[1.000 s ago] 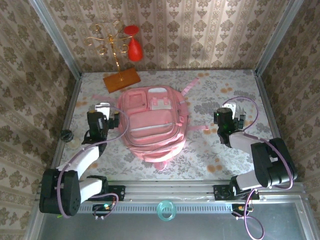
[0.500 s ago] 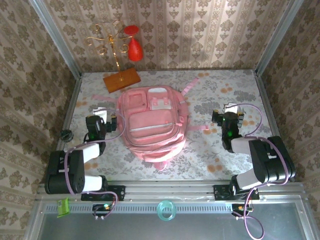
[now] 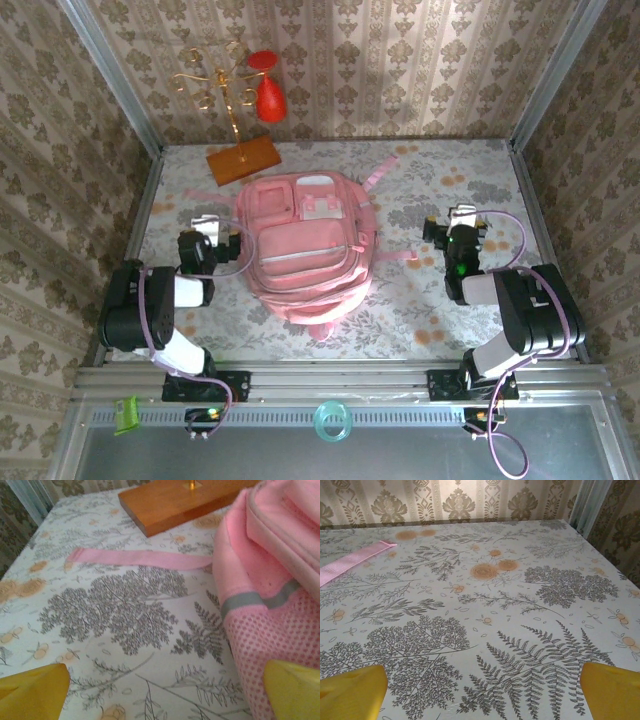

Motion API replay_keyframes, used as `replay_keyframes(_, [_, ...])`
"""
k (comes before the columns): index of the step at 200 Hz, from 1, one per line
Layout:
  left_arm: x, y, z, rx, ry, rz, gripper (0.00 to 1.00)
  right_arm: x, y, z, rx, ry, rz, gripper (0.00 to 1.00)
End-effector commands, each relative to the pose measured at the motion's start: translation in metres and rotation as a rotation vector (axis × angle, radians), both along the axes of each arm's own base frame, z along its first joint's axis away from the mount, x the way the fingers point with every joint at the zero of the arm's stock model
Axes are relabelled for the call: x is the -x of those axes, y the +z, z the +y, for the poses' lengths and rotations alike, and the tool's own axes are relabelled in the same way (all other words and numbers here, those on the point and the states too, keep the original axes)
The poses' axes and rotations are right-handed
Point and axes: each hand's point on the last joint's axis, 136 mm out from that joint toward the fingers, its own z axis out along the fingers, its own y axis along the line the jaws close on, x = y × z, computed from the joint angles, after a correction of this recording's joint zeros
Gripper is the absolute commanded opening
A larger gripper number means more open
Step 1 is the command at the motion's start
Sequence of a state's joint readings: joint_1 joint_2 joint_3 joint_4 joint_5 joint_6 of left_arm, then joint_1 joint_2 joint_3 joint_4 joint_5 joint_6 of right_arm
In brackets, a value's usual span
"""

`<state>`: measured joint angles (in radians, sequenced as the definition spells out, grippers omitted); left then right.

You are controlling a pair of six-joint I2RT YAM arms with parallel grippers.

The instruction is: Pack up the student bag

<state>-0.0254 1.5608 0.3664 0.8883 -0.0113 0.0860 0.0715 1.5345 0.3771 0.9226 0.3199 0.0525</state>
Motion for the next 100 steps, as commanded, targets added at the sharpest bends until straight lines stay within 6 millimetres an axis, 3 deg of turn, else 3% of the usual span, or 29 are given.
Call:
replay_keyframes(1, [-0.01,0.0172,0.0047,0.022,0.03,-0.047,1.0,-0.0011,-0.0019,0.001,-0.015,0.006,0.012,1.0])
replay_keyframes(100, [-0.0105,0.0181,0.0037,0.017,0.029,-0.053,1.0,-0.0011,-0.0013,0.0008,-0.013,0.006,0.009,1.0])
